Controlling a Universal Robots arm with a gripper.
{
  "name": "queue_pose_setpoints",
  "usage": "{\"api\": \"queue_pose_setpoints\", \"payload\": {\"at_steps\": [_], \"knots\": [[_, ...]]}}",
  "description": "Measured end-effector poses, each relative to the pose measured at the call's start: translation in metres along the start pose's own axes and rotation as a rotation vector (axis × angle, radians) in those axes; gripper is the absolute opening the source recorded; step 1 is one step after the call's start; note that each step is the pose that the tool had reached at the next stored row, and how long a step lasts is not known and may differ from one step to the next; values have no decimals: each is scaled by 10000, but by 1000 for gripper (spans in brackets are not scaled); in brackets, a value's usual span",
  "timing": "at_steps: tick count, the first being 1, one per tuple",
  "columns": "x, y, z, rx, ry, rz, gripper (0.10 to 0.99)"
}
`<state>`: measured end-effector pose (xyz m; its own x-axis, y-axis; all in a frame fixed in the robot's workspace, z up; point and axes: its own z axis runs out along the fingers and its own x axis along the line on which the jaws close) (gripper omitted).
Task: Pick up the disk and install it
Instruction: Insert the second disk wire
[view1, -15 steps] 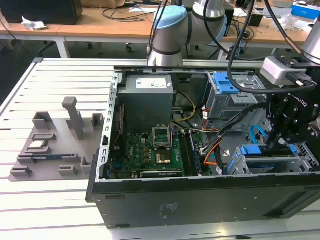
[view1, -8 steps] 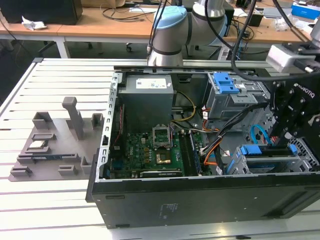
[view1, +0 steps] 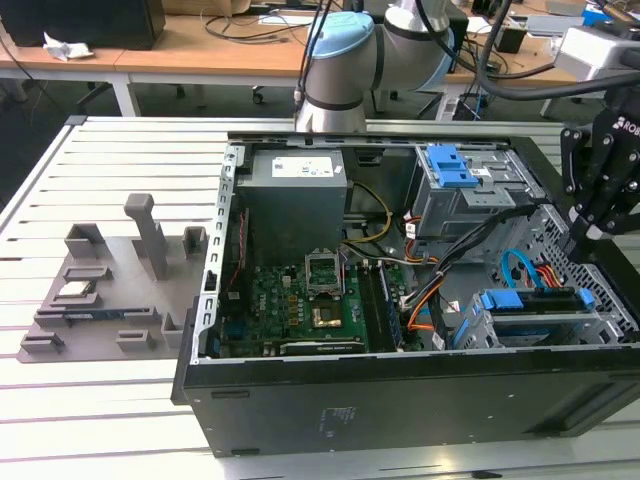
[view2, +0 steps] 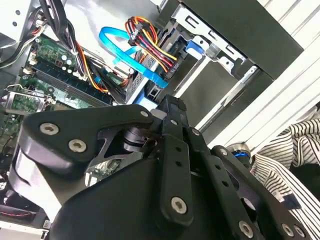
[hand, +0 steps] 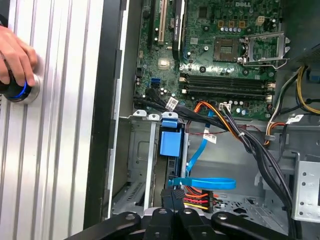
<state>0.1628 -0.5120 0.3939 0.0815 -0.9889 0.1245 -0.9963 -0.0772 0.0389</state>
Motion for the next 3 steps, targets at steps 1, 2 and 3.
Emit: {"api": "queue_pose_setpoints", "payload": {"at_steps": [1,2,3], "knots": [[0,0,0,0,-1,0,106],[0,0,-1,1,0,0,106],[0,0,-1,0,0,0,106]]}}
